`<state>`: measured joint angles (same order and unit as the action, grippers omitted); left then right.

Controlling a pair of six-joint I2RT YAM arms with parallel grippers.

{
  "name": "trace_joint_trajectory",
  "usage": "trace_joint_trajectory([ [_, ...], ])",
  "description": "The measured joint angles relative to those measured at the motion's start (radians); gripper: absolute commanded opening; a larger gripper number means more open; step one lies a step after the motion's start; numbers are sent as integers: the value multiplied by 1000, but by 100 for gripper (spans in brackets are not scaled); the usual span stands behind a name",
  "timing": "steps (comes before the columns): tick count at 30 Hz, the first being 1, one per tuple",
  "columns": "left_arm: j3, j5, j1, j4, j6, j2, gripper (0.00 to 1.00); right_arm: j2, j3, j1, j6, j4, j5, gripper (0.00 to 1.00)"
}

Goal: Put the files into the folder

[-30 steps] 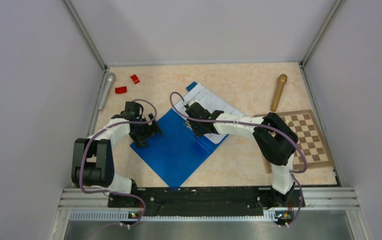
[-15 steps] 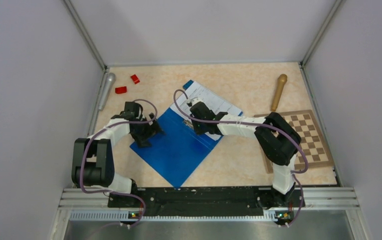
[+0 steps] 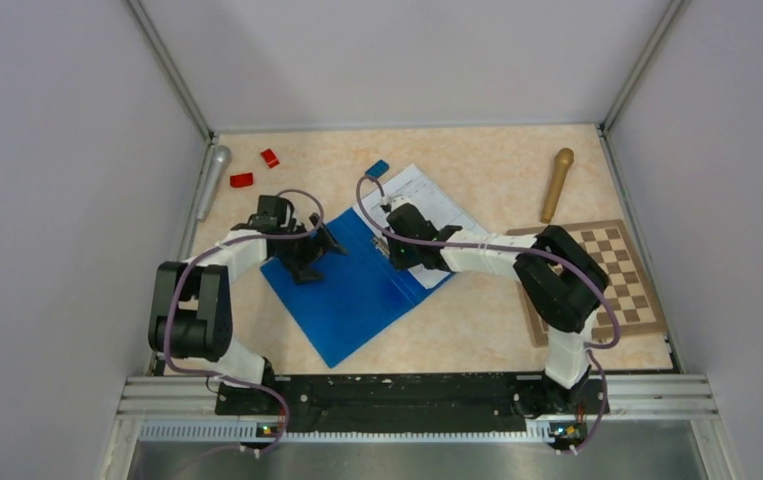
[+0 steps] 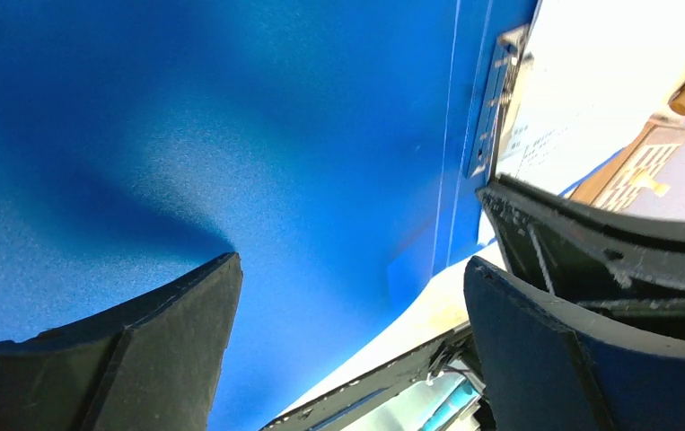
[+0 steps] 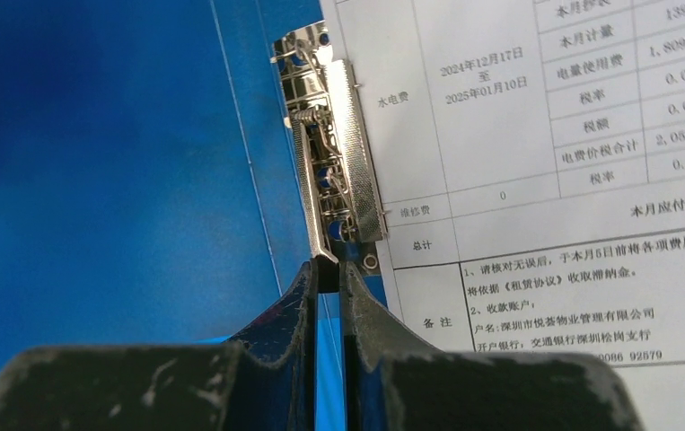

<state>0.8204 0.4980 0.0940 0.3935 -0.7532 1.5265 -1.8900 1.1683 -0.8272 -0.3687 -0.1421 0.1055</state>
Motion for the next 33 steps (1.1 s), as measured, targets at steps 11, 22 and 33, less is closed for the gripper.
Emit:
trace_joint_trajectory([
  [11, 129, -11, 0, -2, -12, 170, 98, 56, -42, 6, -36, -65, -45, 0],
  [22, 183, -6, 4, 54, 16, 217, 99, 57, 7, 12, -34, -150, -70, 0],
  [33, 220, -69, 49, 106, 90, 224, 99, 52, 58, 23, -18, -219, -61, 0],
])
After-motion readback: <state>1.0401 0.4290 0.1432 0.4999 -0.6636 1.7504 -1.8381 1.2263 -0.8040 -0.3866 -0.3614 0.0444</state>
